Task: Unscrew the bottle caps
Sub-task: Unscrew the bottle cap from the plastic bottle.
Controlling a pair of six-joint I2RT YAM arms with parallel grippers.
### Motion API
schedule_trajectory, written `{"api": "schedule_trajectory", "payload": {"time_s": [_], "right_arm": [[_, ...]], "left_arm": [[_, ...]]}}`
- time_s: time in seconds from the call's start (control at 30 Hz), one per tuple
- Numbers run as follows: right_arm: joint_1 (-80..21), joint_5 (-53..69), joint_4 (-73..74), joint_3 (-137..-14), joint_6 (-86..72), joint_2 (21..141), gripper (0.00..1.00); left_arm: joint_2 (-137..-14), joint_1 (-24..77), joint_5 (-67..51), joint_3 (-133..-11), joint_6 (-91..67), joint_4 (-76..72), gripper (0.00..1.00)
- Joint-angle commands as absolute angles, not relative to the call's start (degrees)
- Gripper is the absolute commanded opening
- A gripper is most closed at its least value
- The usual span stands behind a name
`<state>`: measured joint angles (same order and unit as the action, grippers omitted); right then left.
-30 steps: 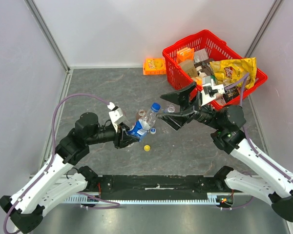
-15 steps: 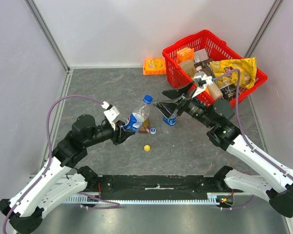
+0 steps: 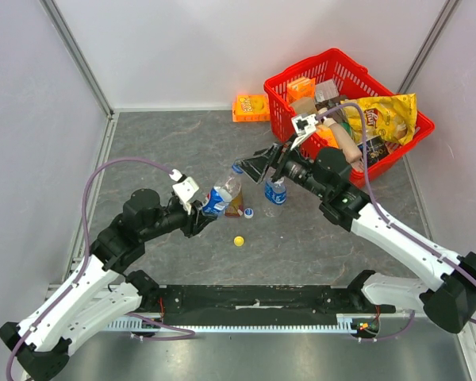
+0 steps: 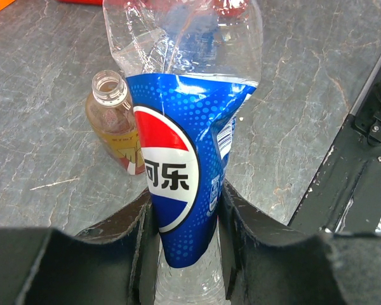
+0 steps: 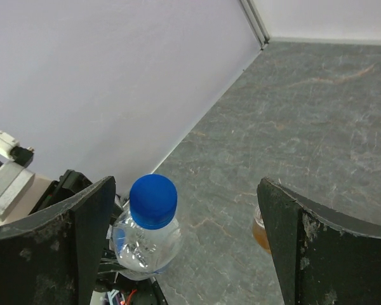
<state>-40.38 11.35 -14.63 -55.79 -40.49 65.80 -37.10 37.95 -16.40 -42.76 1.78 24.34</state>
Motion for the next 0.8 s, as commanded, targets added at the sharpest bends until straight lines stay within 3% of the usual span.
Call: {"api": "schedule_trajectory", "payload": {"time_s": [0.0, 0.2, 0.5, 0.77], "right_arm": [[-40.5, 12.6, -18.0, -57.9, -43.6, 67.9, 0.98], [-40.5, 16.0, -21.5, -57.3, -46.2, 70.1, 0.94], [-40.5, 21.4, -26.3, -55.9, -48.0, 71.5, 0.73], [-40.5, 24.3, -26.2, -56.0, -47.9, 72.8, 0.64]], "left_arm": [[-37.1, 37.9, -15.8, -42.7, 4.9, 23.3, 0.02], [-37.8, 37.9, -15.8, -42.7, 5.2, 23.6, 0.02], [-37.7, 37.8, -16.2, -42.7, 5.4, 23.7, 0.02], [-37.9, 37.9, -16.3, -42.7, 5.6, 23.7, 0.02]]}}
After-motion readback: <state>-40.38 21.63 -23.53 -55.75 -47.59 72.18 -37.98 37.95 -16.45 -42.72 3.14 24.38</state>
